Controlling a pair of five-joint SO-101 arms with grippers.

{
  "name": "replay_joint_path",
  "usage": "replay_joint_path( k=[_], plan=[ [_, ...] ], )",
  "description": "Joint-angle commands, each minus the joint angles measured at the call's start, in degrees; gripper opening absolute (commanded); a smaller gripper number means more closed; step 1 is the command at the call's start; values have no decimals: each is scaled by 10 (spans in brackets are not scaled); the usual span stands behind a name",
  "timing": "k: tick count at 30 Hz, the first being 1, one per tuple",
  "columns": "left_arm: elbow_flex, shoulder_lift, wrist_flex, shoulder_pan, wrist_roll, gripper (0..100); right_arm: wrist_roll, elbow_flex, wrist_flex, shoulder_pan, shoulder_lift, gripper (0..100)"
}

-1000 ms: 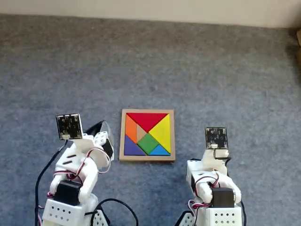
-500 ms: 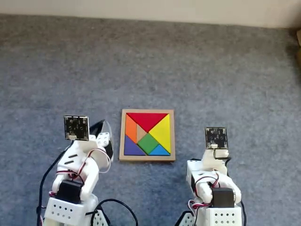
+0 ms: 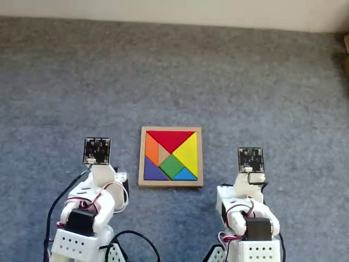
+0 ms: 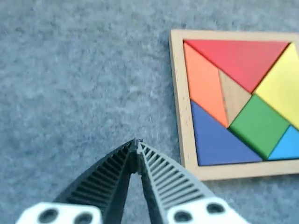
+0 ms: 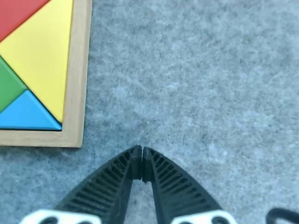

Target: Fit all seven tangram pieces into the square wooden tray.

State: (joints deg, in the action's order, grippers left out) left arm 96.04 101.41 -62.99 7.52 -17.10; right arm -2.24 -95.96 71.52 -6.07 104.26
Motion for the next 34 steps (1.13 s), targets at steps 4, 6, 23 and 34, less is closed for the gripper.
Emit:
replay_joint_path(
  k=[4,6,23,34],
  plan=[
    [12,24,-48,-7,3,7,-5,-67,2,8,10,18],
    [12,24,-79,-7,3,7,-5,-67,2,8,10,18],
    [12,25,-135,-7,2,7,-5,-67,2,8,10,18],
    [12,25,-135,-7,2,7,-5,-67,2,8,10,18]
  ],
)
